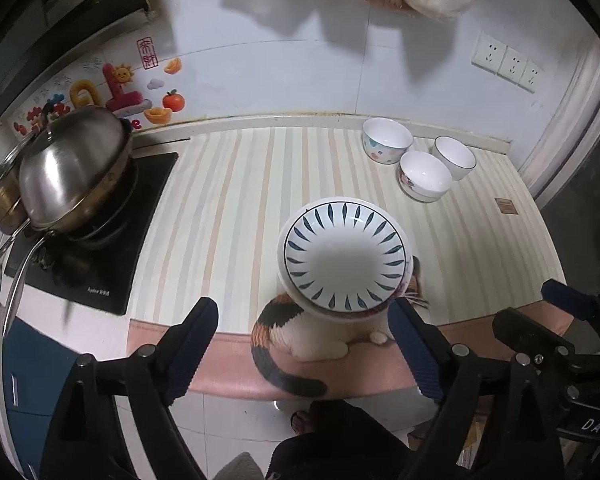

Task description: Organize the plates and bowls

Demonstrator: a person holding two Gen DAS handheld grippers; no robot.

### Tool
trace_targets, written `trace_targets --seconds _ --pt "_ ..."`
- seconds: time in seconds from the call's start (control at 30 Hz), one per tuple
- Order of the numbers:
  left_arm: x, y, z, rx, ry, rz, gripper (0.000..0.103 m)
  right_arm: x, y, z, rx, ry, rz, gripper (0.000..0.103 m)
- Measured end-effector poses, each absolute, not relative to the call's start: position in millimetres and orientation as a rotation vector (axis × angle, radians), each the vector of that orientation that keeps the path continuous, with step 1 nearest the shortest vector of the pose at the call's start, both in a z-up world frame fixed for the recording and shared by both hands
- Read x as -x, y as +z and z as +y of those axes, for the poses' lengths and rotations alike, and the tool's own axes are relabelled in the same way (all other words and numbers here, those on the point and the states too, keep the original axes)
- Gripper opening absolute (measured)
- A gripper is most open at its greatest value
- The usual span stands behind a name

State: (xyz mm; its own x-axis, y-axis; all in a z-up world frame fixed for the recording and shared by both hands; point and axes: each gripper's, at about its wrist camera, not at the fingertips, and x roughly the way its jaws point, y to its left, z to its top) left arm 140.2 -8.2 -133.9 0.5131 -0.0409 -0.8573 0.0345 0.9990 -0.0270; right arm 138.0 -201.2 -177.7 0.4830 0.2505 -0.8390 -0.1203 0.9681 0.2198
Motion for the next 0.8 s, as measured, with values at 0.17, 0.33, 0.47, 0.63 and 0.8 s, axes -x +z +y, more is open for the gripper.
trace_targets --seconds 0.17,0.33,0.47,0.63,0.8 --pt "-118.2 -121.3 -6.2 0.003 -0.039 0.999 0.096 -109.8 -154.3 -195.5 -0.100 0.194 0.981 0.094" --pt "-110.7 -115.8 -7.0 0.010 -0.039 0.990 0.096 -94.4 -139.3 -193.8 -0.100 0.183 0.953 0.095" --pt "-116.5 -112.6 -7.9 0.022 -0.028 0.984 0.096 -93.7 -134.0 -195.1 -0.118 0.195 0.954 0.096" --pt "-144.9 -116.3 -19.8 0.026 -0.057 0.992 0.096 -113.0 -138.3 -211.2 -0.177 0.227 0.967 0.096" --pt "-195.6 -124.8 -49.1 0.010 -0.081 0.963 0.096 -158.4 -155.4 -252.3 -0.269 0.233 0.981 0.096"
